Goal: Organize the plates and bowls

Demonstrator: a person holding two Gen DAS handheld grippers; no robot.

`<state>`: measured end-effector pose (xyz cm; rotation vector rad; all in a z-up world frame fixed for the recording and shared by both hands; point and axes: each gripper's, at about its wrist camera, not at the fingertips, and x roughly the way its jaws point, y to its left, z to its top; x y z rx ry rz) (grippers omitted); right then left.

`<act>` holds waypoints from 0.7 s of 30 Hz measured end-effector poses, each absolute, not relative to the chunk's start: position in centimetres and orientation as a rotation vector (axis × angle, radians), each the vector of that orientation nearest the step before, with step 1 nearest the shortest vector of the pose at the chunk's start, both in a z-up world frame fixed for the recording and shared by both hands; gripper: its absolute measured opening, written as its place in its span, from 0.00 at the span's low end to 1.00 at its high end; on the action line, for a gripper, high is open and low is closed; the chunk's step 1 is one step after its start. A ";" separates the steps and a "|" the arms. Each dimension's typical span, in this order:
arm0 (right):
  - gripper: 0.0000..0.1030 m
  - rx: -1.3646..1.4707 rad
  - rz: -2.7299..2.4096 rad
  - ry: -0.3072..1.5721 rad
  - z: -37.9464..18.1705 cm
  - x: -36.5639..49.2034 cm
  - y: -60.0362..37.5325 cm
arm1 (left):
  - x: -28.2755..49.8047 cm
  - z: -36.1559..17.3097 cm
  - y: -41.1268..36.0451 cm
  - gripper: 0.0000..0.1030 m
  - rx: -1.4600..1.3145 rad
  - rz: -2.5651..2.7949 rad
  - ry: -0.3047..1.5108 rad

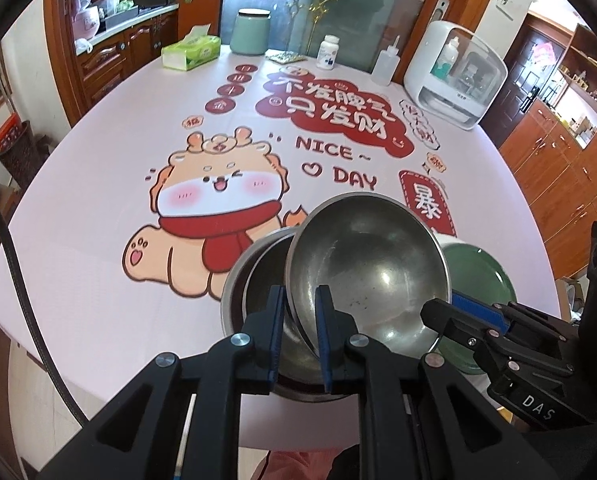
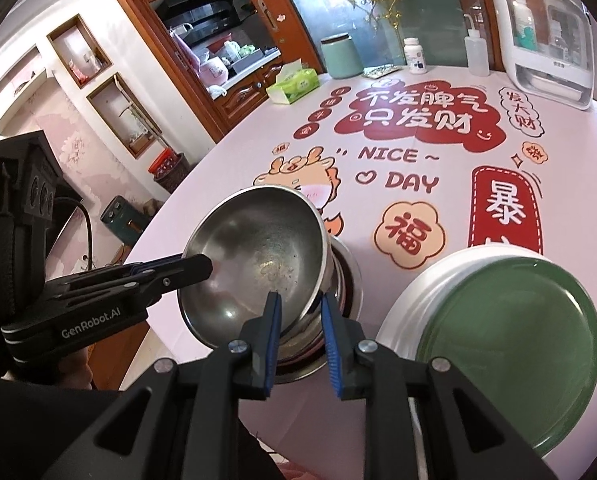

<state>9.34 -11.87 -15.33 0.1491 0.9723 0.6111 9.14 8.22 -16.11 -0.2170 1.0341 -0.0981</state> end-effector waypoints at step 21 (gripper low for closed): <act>0.26 0.146 0.622 1.031 -16.3 9.4 -11.0 | 9.2 -17.6 8.8 0.21 -0.234 -0.073 1.091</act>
